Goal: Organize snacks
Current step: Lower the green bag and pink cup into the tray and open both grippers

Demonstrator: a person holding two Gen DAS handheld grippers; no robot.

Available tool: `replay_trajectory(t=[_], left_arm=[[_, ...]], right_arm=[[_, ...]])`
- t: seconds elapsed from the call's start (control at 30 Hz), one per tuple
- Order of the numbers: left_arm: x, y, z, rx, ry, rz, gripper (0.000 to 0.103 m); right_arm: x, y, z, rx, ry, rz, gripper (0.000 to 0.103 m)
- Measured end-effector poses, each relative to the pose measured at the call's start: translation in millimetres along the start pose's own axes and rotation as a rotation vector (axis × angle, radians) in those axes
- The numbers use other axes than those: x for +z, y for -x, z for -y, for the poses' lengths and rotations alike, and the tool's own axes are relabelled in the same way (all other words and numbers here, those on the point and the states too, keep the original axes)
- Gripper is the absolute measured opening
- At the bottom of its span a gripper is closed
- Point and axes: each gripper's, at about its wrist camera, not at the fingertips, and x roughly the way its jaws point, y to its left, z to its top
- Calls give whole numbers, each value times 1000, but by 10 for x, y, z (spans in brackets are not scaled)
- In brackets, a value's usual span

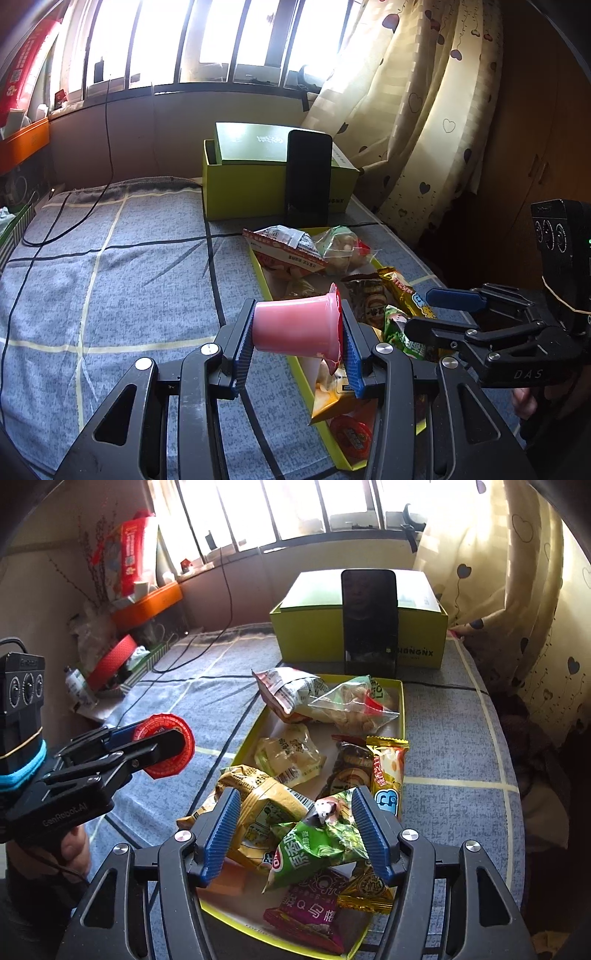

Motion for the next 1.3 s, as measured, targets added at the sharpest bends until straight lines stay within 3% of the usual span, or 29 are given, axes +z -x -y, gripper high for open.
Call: replay_trajectory(t=[0.3, 0.7, 0.77, 0.83, 1.3], left_arm=[[154, -240, 87, -26, -31, -14, 43], [154, -673, 138, -62, -30, -111, 43], [143, -712, 134, -67, -25, -116, 48], [139, -714, 130, -82, -22, -109, 54], [79, -505, 146, -55, -17, -93, 54]], right_arm=[[1, 109, 118, 19, -69, 55, 62], [-28, 38, 192, 9, -93, 39, 62], [-29, 35, 204, 7, -96, 38, 62], [-29, 27, 214, 5, -99, 36, 62], [-36, 90, 156, -13, -94, 50, 62]])
